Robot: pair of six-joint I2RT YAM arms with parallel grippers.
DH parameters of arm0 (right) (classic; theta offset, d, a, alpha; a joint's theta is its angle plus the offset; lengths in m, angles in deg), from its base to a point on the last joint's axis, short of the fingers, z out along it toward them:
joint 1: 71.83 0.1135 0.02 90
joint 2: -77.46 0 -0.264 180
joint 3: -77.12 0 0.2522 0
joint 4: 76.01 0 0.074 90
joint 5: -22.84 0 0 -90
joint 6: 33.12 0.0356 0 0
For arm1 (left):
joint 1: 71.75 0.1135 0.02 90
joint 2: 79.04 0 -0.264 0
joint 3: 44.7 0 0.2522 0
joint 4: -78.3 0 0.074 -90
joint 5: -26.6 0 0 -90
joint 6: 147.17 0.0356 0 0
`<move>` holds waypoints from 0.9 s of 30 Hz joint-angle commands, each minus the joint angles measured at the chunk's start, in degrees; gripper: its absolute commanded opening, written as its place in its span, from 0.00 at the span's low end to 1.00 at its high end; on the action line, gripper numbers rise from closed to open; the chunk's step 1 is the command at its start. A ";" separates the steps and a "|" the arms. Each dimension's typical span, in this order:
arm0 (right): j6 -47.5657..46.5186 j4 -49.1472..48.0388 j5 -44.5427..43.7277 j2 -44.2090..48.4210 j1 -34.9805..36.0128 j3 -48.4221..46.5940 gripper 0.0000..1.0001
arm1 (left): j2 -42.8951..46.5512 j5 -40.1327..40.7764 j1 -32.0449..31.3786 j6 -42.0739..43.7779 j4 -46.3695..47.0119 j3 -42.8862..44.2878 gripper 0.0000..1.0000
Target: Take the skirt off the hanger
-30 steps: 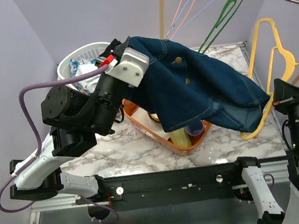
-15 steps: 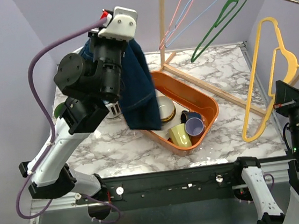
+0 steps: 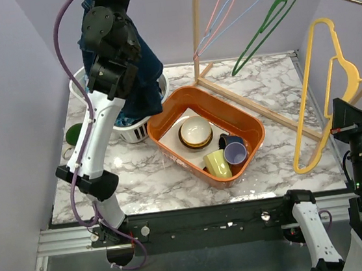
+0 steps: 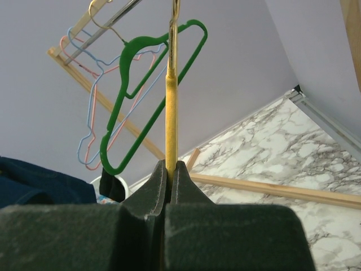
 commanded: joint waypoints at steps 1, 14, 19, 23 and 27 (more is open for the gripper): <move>-0.91 -4.21 1.72 1.50 -0.17 1.11 0.01 | -0.01 -6.16 6.00 -6.30 6.89 -0.42 0.00; -2.23 -6.85 1.54 2.30 -0.17 4.45 0.01 | -11.09 -3.36 18.66 -16.50 -1.89 1.33 0.00; -1.88 -8.26 2.25 2.74 -0.17 5.95 0.01 | -9.86 1.66 19.72 -23.95 -4.25 -10.34 0.00; -1.96 -8.79 2.42 1.77 -0.17 6.48 0.01 | -8.46 -5.09 21.83 -40.72 -12.34 -19.30 0.00; -2.14 -8.96 2.51 1.59 -0.17 5.95 0.01 | -4.60 -16.34 25.08 -54.81 -15.87 -28.18 0.00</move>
